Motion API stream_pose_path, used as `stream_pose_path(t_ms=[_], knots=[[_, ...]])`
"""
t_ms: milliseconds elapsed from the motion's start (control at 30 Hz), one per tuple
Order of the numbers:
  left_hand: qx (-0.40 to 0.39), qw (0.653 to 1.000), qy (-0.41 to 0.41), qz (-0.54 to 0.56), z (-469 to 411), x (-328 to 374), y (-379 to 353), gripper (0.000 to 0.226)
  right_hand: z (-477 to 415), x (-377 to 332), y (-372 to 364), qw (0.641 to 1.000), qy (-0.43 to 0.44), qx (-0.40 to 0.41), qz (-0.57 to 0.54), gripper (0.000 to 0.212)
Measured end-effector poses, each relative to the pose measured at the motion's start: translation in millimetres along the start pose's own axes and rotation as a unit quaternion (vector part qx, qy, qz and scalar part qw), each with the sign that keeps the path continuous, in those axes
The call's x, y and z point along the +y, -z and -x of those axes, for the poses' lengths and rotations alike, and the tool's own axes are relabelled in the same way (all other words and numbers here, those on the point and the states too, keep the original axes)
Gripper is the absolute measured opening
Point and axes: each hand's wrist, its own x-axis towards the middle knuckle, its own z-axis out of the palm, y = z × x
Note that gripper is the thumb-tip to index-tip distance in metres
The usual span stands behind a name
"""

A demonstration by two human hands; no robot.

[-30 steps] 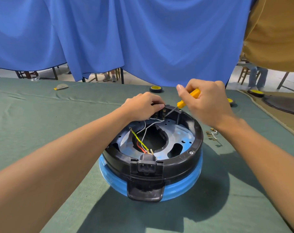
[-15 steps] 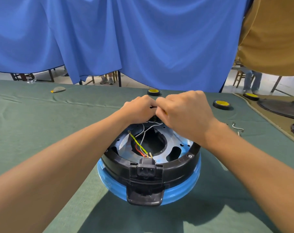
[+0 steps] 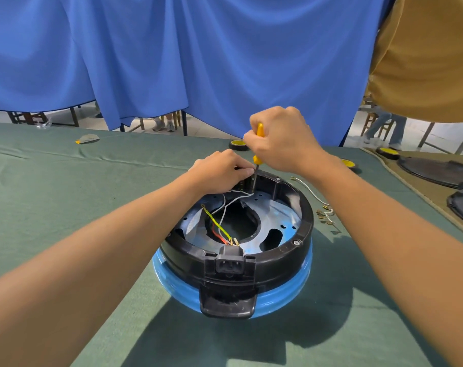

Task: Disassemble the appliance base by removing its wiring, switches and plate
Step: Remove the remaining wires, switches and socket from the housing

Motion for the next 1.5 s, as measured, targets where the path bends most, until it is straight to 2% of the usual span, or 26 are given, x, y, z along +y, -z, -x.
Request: stream_pose_path(t_ms=[67,167,267,600,733,833,900,1200,1367,1500], knots=[[-0.007,1.0,0.001,0.008,-0.5,-0.5,0.6,0.027,13.8,7.3,0.9,0.998,-0.022,0.056,-0.024,0.034],[-0.004,1.0,-0.001,-0.002,-1.9,-0.2,-0.3,0.03,44.9,15.2,-1.3,0.988,-0.022,0.142,-0.053,0.037],[-0.004,1.0,-0.006,0.001,-1.7,0.2,-0.1,0.03,70.0,21.9,-2.2,0.984,0.0,0.167,-0.058,0.042],[-0.015,0.999,0.005,0.041,-2.4,-0.4,3.0,0.027,78.7,29.6,-4.1,0.985,-0.033,0.142,-0.09,0.042],[-0.017,0.999,0.011,0.039,-1.3,1.1,4.2,0.027,59.6,36.7,0.7,0.98,-0.119,0.123,-0.098,0.038],[-0.016,0.999,0.009,0.032,-1.1,1.6,3.6,0.028,43.8,43.9,5.5,0.969,-0.201,0.079,-0.118,0.029],[-0.017,0.999,0.006,0.031,-1.4,1.2,2.6,0.028,36.8,45.7,7.2,0.964,-0.225,0.051,-0.133,0.028],[-0.018,0.999,0.012,0.036,0.4,3.9,3.1,0.028,17.1,45.3,15.6,0.979,-0.176,-0.021,-0.104,0.032],[-0.02,0.999,0.015,0.045,1.8,5.8,3.8,0.028,14.9,45.7,14.6,0.972,-0.207,-0.024,-0.111,0.038],[-0.014,0.999,0.015,0.049,1.5,3.4,3.4,0.026,8.9,42.1,16.9,0.963,-0.242,-0.055,-0.103,0.042]])
